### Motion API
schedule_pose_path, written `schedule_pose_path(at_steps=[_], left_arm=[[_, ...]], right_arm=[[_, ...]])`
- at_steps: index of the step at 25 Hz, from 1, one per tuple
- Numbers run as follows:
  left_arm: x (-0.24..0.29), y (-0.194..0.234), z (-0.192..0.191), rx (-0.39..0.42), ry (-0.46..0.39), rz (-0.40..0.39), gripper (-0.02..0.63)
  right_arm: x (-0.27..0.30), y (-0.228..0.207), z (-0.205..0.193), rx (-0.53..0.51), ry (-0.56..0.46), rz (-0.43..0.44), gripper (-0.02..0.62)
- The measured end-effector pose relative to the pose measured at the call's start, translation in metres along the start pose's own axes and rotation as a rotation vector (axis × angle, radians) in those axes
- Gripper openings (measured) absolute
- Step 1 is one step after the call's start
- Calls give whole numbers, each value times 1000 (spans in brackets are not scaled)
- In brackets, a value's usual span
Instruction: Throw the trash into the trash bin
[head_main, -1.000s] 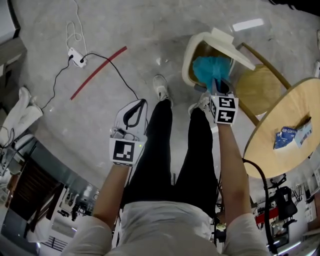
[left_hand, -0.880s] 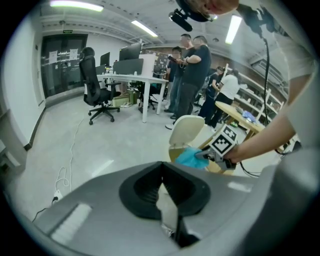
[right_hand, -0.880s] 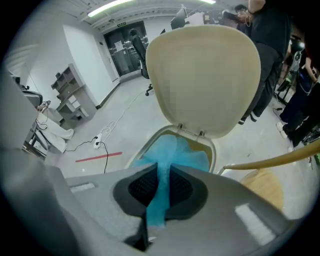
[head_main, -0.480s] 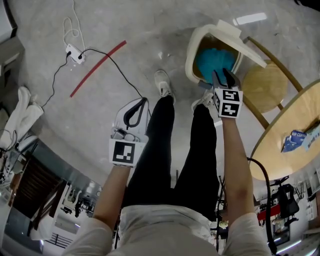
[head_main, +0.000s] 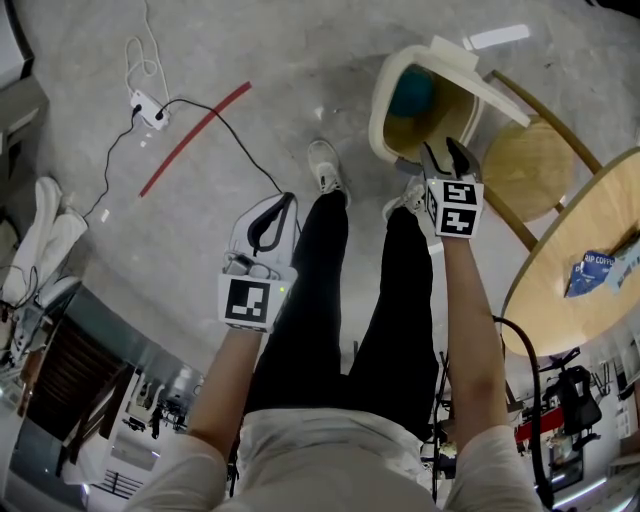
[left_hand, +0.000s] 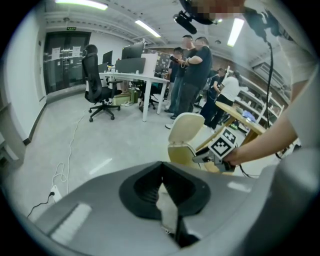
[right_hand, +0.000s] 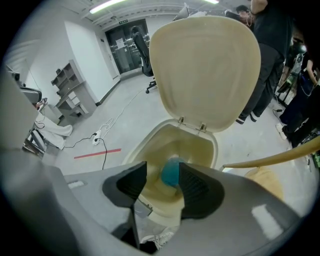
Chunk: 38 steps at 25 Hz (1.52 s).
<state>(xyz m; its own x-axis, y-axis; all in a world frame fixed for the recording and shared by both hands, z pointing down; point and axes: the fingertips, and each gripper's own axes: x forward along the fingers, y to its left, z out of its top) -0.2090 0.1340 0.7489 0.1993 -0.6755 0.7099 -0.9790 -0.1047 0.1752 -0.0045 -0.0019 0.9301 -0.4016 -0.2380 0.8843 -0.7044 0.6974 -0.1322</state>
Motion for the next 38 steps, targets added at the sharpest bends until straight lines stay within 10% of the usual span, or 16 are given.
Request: schedule_pose_path(at_steps=[38], left_arm=[[-43,-61,67,64,-27,-47,5]], right_arm=[[-157,26,56,-62,-145,8,3]])
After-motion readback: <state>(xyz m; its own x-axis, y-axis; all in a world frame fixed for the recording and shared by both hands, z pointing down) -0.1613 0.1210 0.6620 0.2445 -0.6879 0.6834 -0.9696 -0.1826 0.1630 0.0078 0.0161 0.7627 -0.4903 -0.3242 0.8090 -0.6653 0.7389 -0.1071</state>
